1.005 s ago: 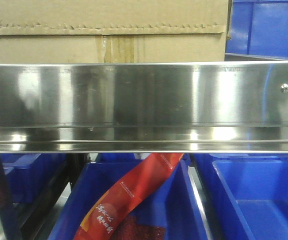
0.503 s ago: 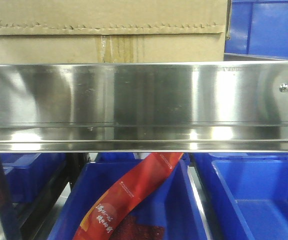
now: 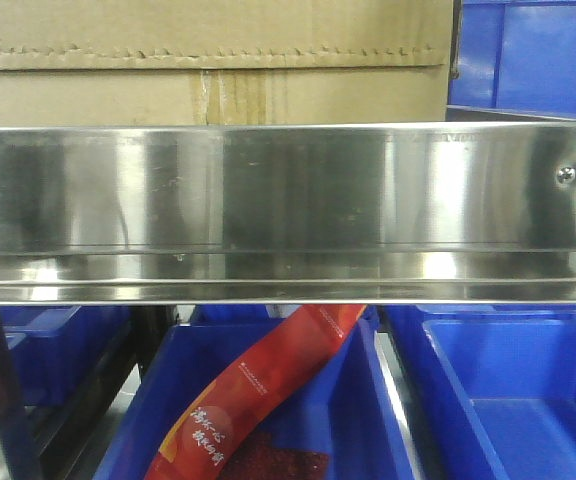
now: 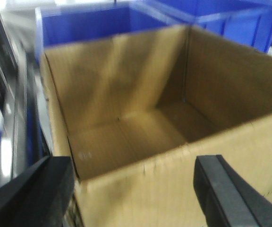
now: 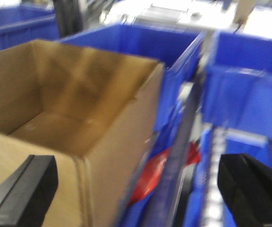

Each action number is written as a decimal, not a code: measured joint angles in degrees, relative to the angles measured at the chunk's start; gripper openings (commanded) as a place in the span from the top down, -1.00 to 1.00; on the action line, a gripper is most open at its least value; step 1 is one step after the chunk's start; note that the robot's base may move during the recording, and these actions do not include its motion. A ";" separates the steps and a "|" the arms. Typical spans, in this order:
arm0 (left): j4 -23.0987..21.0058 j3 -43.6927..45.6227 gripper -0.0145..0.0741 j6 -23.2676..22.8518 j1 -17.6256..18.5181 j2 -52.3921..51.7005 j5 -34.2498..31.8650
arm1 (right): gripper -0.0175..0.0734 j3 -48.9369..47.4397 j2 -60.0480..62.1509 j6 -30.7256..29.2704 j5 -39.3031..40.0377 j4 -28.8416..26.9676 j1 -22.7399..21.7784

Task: Grab carton from right shelf to conveyor
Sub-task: 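Close both grippers on the carton's opposite side walls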

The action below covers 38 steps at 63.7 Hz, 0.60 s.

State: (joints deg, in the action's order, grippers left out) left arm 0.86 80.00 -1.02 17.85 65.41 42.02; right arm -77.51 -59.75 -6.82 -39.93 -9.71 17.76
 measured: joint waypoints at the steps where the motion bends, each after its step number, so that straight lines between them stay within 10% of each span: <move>1: 0.00 2.07 -0.31 -0.52 -0.21 0.95 1.82 | -0.64 -2.18 -1.55 0.44 -1.71 0.00 0.16; 19: 6.30 30.08 -0.31 -7.26 -2.44 20.07 24.70 | -0.64 -32.86 -23.00 6.23 -24.74 0.00 0.61; 38: 9.36 41.41 -0.31 -10.04 -2.54 31.55 27.88 | -0.64 -50.82 -40.32 9.25 -30.26 0.62 0.75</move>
State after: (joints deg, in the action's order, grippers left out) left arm 10.22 121.41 -11.07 15.31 96.96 69.91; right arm -128.33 -100.06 2.42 -70.19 -9.09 18.51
